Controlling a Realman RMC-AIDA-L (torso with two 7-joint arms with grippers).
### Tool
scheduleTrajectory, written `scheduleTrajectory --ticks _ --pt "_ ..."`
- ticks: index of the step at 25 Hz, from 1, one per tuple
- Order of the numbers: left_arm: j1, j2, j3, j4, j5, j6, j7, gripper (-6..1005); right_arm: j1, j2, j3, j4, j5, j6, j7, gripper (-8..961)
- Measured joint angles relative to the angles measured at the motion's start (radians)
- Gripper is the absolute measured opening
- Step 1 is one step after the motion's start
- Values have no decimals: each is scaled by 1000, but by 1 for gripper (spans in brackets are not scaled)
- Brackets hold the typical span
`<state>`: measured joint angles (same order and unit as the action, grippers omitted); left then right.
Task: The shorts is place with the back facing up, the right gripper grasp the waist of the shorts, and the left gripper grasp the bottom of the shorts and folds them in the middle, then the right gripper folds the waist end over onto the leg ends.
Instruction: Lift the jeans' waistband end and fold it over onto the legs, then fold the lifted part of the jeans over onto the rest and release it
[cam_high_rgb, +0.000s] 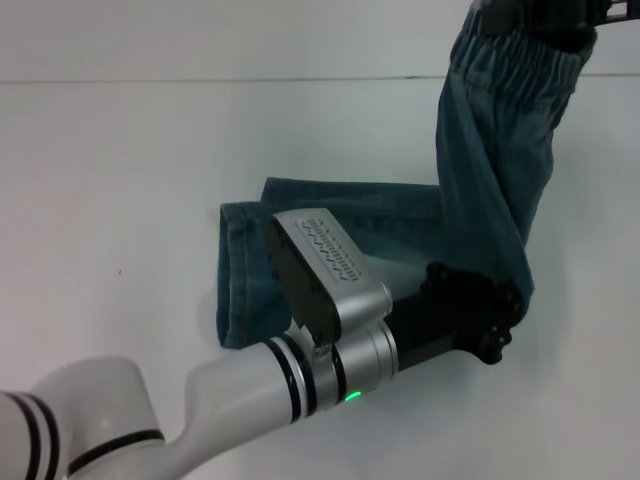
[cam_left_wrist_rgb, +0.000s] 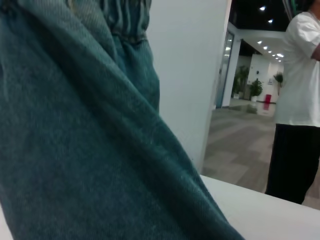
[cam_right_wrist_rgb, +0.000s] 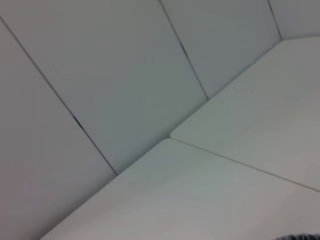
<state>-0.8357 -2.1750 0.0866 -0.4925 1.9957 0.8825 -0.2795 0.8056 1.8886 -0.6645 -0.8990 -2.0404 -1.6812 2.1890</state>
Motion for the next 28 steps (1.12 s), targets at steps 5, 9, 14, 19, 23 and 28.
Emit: scheduleTrajectory --ticks 5,9,14,19,23,28 --pt "75 0 -77 13 65 7 -3 15 -3 2 -45 6 0 17 -4 72" --pt "168 1 -106 65 71 81 -15 20 6 10 -86 29 -1 38 -9 71" --pt "328 2 -122 172 72 336 -16 124 29 31 -162 50 -2 99 -13 69" --pt "458 7 -214 247 68 514 -18 306 92 60 -236 107 -14 157 -35 68" --pt "513 10 -305 292 68 565 -36 413 157 98 -294 156 -46 219 -47 76" --pt "541 9 -366 337 67 585 -79 571 217 143 -323 208 -92 270 -55 100"
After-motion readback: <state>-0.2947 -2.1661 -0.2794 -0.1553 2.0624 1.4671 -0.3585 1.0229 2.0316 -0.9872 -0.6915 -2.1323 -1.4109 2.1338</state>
